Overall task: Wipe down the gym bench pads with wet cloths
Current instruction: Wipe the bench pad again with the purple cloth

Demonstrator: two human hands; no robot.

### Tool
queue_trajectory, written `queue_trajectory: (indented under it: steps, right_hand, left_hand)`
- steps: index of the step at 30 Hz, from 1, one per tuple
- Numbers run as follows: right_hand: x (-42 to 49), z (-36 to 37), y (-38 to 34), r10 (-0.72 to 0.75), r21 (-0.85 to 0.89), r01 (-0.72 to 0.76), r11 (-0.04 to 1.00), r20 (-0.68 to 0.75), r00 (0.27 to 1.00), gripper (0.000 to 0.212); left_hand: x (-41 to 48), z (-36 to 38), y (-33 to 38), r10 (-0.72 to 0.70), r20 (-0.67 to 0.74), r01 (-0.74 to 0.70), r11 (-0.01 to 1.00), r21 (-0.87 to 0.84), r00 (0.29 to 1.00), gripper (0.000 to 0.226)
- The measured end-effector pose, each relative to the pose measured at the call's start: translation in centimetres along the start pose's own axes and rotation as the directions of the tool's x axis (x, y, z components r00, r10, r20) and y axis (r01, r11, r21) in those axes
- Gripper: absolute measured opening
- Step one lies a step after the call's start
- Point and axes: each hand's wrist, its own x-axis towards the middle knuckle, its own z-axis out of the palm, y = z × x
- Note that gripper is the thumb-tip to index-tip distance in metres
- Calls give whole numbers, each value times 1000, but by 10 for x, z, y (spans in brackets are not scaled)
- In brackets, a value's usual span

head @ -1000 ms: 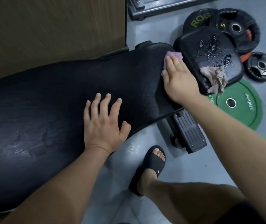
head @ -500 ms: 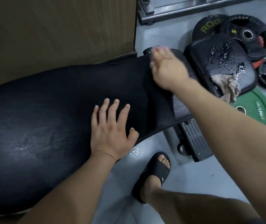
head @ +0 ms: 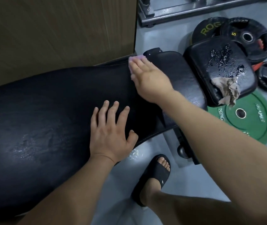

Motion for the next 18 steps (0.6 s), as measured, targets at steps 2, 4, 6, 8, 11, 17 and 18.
queue_trajectory:
  steps: [2,4,6,8,11,17,18]
  right_hand:
    - [-2,-6,26,76,33,-74,997,-36,996,56]
    - [-7,-13,61,256,47,-252,967,-92,962,55]
    - [-9,-14,84,361,56,-357,932,-117,925,55]
    - [-3,-11,88,401,50,-398,916,-117,908,52]
    - [18,-16,85,444,41,-442,896,-90,892,42]
    - [39,-18,87,439,70,-435,898,-51,897,53]
    - [34,-16,88,454,61,-450,891,-74,888,57]
  left_hand:
    - [1,0,0,0,-3,0,1000,-5,1000,70]
    - [1,1,0,-3,-2,3,1000,-2,1000,70]
    - [2,1,1,-2,-1,2,1000,-2,1000,70]
    - [2,1,0,-4,2,4,1000,1,1000,70]
    - [1,1,0,-3,12,3,1000,10,1000,71]
    - [3,1,0,2,16,-2,1000,10,1000,71]
    - [3,1,0,3,18,-4,1000,10,1000,71]
